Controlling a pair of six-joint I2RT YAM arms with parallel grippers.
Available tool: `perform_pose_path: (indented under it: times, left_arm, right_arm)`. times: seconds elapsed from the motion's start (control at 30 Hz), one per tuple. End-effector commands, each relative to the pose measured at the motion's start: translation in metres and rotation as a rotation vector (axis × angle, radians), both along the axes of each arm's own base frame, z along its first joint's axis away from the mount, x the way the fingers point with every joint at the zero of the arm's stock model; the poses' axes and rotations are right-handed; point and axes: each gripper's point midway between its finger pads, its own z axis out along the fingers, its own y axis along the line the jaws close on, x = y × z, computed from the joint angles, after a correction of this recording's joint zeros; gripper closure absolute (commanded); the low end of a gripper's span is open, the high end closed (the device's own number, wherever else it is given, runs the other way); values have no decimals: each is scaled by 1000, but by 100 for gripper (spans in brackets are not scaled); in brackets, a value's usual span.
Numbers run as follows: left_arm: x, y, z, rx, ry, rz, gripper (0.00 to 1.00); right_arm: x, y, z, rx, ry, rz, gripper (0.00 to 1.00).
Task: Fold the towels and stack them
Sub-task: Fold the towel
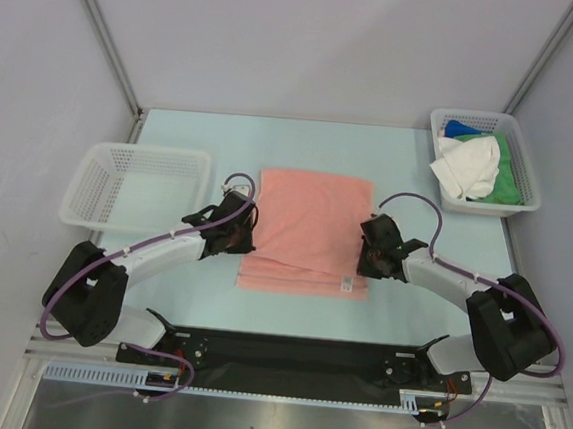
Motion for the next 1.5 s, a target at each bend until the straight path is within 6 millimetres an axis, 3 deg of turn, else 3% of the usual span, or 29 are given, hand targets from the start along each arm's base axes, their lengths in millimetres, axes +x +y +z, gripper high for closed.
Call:
perform_pose_path:
  times: [0.0,0.3,0.53,1.2,1.4,1.43,1.47]
  left_arm:
    - [2,-5,4,-10,-14,-17,100]
    - [8,-5,21,-2,-40,-15,100]
    - [11,-4,41,-5,-74,-16,100]
    - [-12,12,56,-13,-91,-14,100]
    - [-3,10,84,-27,-150,-13,100]
    - [8,7,104,-37,-192,-14,100]
    - [15,5,108,-27,-190,-11,100]
  right_arm:
    - [6,-2,16,-3,-48,-20,86]
    - [15,-4,67,10,-125,-15,98]
    - [13,-6,101,29,-171,0,100]
    - [-22,-17,111,42,-149,0,100]
    - [-14,-15,128,46,-181,1,100]
    - [-7,-11,141,64,-208,11,100]
    - [-3,-8,148,71,-220,19,100]
